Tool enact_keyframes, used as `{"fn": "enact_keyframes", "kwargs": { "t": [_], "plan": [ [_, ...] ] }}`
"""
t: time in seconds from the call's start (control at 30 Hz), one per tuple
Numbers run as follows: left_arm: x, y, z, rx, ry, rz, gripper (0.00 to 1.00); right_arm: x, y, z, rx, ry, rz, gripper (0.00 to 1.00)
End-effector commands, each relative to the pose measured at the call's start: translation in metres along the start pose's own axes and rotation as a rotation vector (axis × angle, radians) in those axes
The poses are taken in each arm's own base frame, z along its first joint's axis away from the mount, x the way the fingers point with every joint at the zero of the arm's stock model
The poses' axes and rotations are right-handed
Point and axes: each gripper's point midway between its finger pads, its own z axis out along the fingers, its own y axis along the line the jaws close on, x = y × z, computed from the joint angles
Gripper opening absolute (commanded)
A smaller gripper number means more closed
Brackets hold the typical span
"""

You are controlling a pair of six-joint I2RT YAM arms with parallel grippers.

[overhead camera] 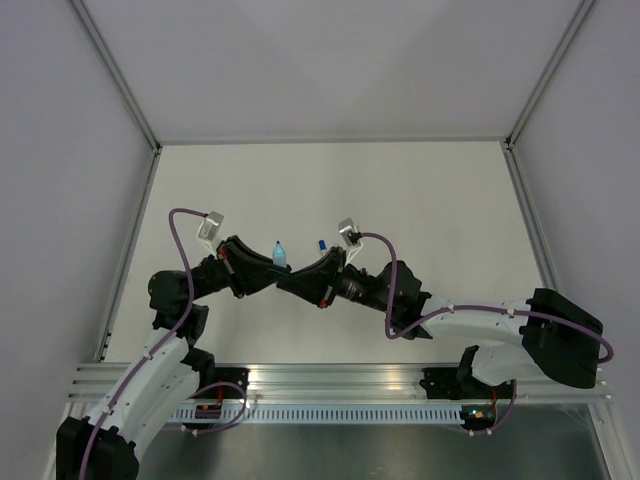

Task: Insert the pens into the pen caps

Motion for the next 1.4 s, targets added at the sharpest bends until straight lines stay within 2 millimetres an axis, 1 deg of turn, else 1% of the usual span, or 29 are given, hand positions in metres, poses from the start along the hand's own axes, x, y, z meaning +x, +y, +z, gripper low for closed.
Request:
{"fn": "enact_keyframes", "kwargs": {
  "t": [0.0, 0.03, 0.1, 0.13, 0.17, 0.2, 0.23, 0.27, 0.3, 0.33, 0.37, 0.4, 0.43, 0.47, 0.5, 0.53, 0.57, 0.6, 0.63, 0.7, 0.73, 0.8, 0.83, 0.9, 0.97, 1.0, 1.07, 1.2, 1.37],
  "plan": [
    [-0.006, -0.011, 0.001, 0.028, -0.005, 0.045, 0.02, -0.011, 0.007, 0.008, -0.019, -0.017, -0.010, 0.05],
    [-0.004, -0.010, 0.001, 0.022, -0.002, 0.045, 0.02, -0.010, 0.007, 0.008, -0.016, -0.009, -0.009, 0.09],
    [-0.002, -0.010, 0.000, 0.019, 0.004, 0.050, 0.02, -0.009, 0.005, 0.007, -0.006, 0.000, -0.019, 0.30],
    [-0.002, -0.009, 0.000, 0.015, 0.006, 0.068, 0.02, -0.003, 0.000, 0.005, 0.018, 0.026, -0.020, 0.39],
    [0.001, -0.004, -0.001, -0.010, 0.020, 0.047, 0.02, 0.001, -0.003, 0.002, 0.031, 0.045, -0.038, 0.57],
    [-0.001, -0.006, -0.001, -0.017, 0.024, 0.060, 0.02, 0.001, -0.002, -0.005, 0.043, 0.054, -0.044, 0.68],
    [-0.001, -0.002, -0.001, -0.034, 0.033, 0.105, 0.02, 0.013, -0.014, -0.014, 0.102, 0.108, -0.041, 0.74],
    [-0.005, -0.003, 0.000, -0.048, 0.039, 0.124, 0.02, 0.018, -0.025, -0.020, 0.163, 0.129, -0.042, 0.78],
    [0.001, 0.010, -0.002, -0.109, 0.060, 0.088, 0.02, 0.015, -0.025, -0.028, 0.188, 0.138, -0.068, 0.79],
    [0.000, 0.016, -0.003, -0.134, 0.068, 0.134, 0.02, 0.030, -0.040, -0.041, 0.269, 0.214, -0.064, 0.80],
    [0.001, 0.021, -0.003, -0.158, 0.076, 0.136, 0.02, 0.035, -0.047, -0.049, 0.315, 0.248, -0.071, 0.80],
    [0.003, 0.028, -0.005, -0.194, 0.083, 0.123, 0.02, 0.026, -0.053, -0.056, 0.385, 0.232, -0.086, 0.80],
    [0.004, 0.036, -0.005, -0.218, 0.090, 0.133, 0.02, 0.041, -0.074, -0.079, 0.513, 0.311, -0.081, 0.80],
    [0.006, 0.044, -0.006, -0.244, 0.091, 0.121, 0.02, 0.041, -0.086, -0.091, 0.601, 0.319, -0.086, 0.80],
    [0.007, 0.050, -0.007, -0.259, 0.088, 0.115, 0.02, 0.024, -0.099, -0.103, 0.717, 0.260, -0.116, 0.80],
    [0.012, 0.058, -0.007, -0.271, 0.093, 0.088, 0.02, 0.030, -0.114, -0.126, 0.832, 0.301, -0.131, 0.80],
    [0.023, 0.071, -0.011, -0.297, 0.101, 0.055, 0.02, 0.019, -0.121, -0.136, 0.915, 0.272, -0.149, 0.80],
    [0.025, 0.082, -0.012, -0.333, 0.088, 0.047, 0.02, 0.004, -0.136, -0.154, 1.048, 0.217, -0.182, 0.80],
    [0.032, 0.096, -0.014, -0.365, 0.102, 0.023, 0.02, 0.001, -0.149, -0.176, 1.161, 0.223, -0.159, 0.80],
    [0.044, 0.117, -0.020, -0.424, 0.110, 0.006, 0.02, -0.013, -0.165, -0.195, 1.288, 0.164, -0.129, 0.80],
    [0.055, 0.127, -0.021, -0.439, 0.134, -0.012, 0.02, -0.022, -0.174, -0.213, 1.399, 0.085, -0.109, 0.80],
    [0.066, 0.139, -0.021, -0.469, 0.168, 0.012, 0.02, -0.028, -0.188, -0.241, 1.543, 0.013, -0.087, 0.78],
    [0.074, 0.146, -0.024, -0.504, 0.194, 0.005, 0.02, -0.030, -0.192, -0.248, 1.584, -0.029, -0.071, 0.75],
    [0.085, 0.159, -0.025, -0.565, 0.240, 0.048, 0.02, -0.026, -0.206, -0.262, 1.647, -0.079, 0.012, 0.72],
    [0.091, 0.163, -0.024, -0.608, 0.279, 0.070, 0.02, -0.017, -0.216, -0.269, 1.703, -0.108, 0.097, 0.69],
    [0.097, 0.167, -0.022, -0.633, 0.295, 0.106, 0.02, -0.013, -0.216, -0.286, 1.778, -0.090, 0.114, 0.68],
    [0.100, 0.166, -0.019, -0.633, 0.320, 0.120, 0.02, -0.012, -0.218, -0.294, 1.866, -0.129, 0.146, 0.64],
    [0.101, 0.160, -0.018, -0.606, 0.322, 0.125, 0.02, -0.001, -0.217, -0.312, 2.000, -0.115, 0.187, 0.62],
    [0.099, 0.157, -0.023, -0.620, 0.309, 0.137, 0.02, 0.014, -0.225, -0.315, 2.063, -0.106, 0.258, 0.61]
  ]
}}
